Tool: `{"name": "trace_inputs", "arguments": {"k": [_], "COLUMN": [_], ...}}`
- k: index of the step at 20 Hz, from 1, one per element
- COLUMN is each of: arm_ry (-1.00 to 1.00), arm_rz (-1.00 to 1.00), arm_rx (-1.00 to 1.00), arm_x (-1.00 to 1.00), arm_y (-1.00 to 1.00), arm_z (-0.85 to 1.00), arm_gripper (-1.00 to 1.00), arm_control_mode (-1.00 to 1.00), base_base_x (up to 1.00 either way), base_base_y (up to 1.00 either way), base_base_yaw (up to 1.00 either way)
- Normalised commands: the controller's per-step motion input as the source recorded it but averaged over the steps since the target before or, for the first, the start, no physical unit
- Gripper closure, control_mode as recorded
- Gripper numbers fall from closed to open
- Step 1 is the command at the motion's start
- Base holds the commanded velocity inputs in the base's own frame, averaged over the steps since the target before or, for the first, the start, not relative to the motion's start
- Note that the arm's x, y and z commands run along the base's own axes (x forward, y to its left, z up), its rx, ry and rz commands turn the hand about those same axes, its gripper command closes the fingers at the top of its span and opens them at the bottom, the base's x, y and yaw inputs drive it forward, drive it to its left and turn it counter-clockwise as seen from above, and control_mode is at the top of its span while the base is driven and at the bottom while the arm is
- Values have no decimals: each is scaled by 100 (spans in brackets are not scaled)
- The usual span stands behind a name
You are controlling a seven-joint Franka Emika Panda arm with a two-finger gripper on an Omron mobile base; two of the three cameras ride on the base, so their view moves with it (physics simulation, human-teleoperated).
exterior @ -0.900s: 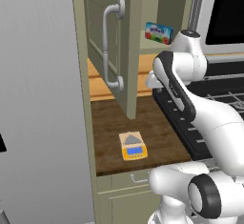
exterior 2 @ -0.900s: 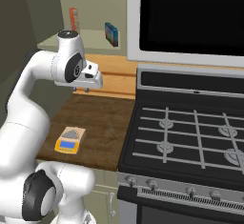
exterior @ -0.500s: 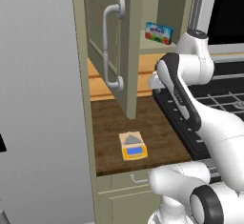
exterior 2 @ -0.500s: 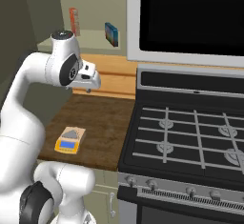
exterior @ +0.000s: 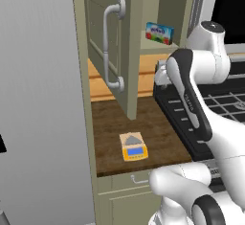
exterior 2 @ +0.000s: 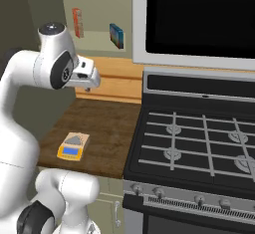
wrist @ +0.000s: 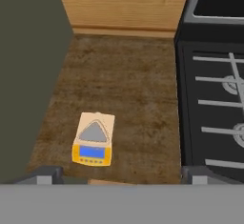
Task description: Pick the boxed food and place it on the digital scale for weighing, and close the cabinet.
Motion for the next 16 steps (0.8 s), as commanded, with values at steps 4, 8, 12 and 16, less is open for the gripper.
{"name": "trace_inputs", "arguments": {"k": [4, 8, 12, 16], "arm_ry": [-2, -3, -16, -26], "arm_rz": [0, 0, 0, 0], "arm_rx": [0, -1, 0, -2], "arm_x": [-13, -16, -22, -27], "arm_y": [0, 0, -4, 0], "arm_z": [34, 40, 47, 45], "arm_gripper": [-100, -100, -100, -100], "arm_control_mode": [-100, -100, -100, -100], "base_base_x": [0, 0, 0, 0], "base_base_y": [0, 0, 0, 0], "base_base_yaw": [0, 0, 0, 0]}}
